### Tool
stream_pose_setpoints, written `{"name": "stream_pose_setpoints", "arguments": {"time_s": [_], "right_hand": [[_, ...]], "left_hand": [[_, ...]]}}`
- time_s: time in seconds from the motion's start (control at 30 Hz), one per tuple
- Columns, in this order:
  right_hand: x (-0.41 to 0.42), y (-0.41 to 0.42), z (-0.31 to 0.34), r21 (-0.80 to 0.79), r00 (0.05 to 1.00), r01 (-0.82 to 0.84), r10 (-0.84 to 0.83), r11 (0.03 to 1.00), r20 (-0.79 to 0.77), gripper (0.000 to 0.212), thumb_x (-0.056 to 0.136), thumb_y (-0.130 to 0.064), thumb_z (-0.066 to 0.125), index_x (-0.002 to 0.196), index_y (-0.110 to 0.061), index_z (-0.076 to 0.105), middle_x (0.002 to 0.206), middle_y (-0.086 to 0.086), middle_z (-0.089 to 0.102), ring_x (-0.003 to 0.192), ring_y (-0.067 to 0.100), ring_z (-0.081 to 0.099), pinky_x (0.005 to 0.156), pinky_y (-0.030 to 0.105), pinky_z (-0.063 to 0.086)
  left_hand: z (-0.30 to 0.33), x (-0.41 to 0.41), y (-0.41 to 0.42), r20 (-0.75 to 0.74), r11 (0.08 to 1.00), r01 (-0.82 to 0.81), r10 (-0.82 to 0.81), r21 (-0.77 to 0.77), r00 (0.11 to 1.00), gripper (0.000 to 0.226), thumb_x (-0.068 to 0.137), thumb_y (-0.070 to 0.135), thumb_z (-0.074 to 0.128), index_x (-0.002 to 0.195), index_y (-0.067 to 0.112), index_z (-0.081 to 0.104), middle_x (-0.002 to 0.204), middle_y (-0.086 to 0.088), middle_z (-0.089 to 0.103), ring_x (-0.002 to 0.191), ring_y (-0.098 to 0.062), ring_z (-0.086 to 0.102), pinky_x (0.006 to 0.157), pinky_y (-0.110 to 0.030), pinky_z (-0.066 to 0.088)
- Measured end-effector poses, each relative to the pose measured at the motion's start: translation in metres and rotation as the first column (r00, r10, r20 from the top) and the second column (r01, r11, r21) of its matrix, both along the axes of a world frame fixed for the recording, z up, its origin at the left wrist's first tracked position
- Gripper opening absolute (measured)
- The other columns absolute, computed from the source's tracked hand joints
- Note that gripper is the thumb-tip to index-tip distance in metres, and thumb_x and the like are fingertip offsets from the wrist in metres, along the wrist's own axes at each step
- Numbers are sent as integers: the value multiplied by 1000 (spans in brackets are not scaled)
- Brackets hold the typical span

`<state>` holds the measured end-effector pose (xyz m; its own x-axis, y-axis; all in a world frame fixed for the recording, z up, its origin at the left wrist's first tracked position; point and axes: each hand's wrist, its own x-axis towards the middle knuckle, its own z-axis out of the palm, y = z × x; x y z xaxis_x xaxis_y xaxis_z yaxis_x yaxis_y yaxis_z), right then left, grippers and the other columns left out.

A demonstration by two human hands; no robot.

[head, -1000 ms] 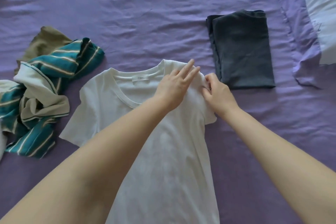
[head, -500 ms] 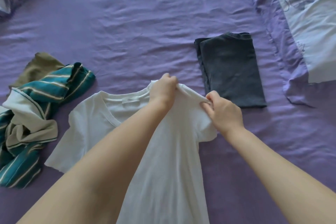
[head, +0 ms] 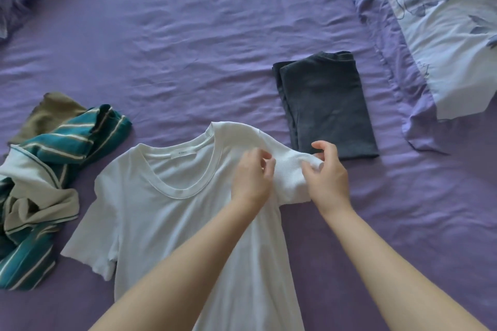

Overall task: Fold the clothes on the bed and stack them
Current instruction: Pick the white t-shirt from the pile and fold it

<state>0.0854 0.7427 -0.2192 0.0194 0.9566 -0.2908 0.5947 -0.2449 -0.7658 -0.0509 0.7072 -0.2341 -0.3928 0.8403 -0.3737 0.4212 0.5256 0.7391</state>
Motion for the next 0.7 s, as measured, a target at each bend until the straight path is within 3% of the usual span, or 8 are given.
{"name": "stream_pose_setpoints", "arguments": {"time_s": [0.07,0.1,0.17,0.23,0.37,0.5,0.63,0.7], "right_hand": [[-8,-2,8,10,993,89,-88,996,-74,37,85,-15,58,119,-24,48,82,-12,52,87,14,52,72,22,34],[-13,-3,12,31,991,99,-96,995,-88,35,85,-16,59,118,-25,49,77,-15,50,85,13,54,71,21,35],[-24,-6,21,86,994,39,-30,996,-102,30,86,-17,60,113,-27,53,75,-16,55,78,10,56,68,20,39],[-35,-10,26,120,987,-98,112,988,-119,24,86,-16,62,108,-25,57,80,-12,62,75,8,57,71,20,44],[-43,-23,25,24,908,-377,375,926,-184,55,82,-15,68,132,-19,46,110,-8,57,92,9,59,80,18,48],[-23,-33,14,-63,871,-490,492,870,19,72,78,-26,71,140,-18,35,133,-6,48,121,12,45,101,28,38],[-2,-44,5,-106,876,-439,452,892,170,32,80,-19,64,111,-16,55,98,2,63,95,23,54,80,33,42],[6,-50,3,-77,957,-280,284,957,60,12,80,-12,64,78,-8,53,71,2,55,69,22,51,61,25,40]], "left_hand": [[7,6,-2,520,970,-84,195,-228,832,35,97,39,46,97,8,62,78,-3,58,72,-20,54,65,-31,51],[11,5,-1,635,943,-92,285,-318,718,44,96,49,41,99,11,63,79,-4,61,72,-20,57,63,-28,50],[13,-5,3,730,921,-42,334,-387,597,63,89,67,31,105,17,65,91,-7,68,83,-22,65,71,-32,54],[12,-20,7,771,923,24,306,-383,559,77,84,77,25,104,17,70,96,-9,72,92,-26,68,80,-39,55],[21,-40,18,708,892,43,327,-450,626,55,79,70,52,95,21,70,85,-4,71,78,-22,70,66,-33,57],[28,-38,31,618,906,64,232,-418,751,31,86,21,68,113,9,60,91,-11,63,72,-22,65,58,-32,57],[27,-30,38,504,941,-56,228,-334,833,43,84,-8,59,123,9,50,97,-13,50,75,-26,58,42,-31,56],[24,-28,40,499,956,-126,247,-263,831,45,85,-7,58,125,11,50,102,-13,50,80,-29,58,42,-30,55]]}}
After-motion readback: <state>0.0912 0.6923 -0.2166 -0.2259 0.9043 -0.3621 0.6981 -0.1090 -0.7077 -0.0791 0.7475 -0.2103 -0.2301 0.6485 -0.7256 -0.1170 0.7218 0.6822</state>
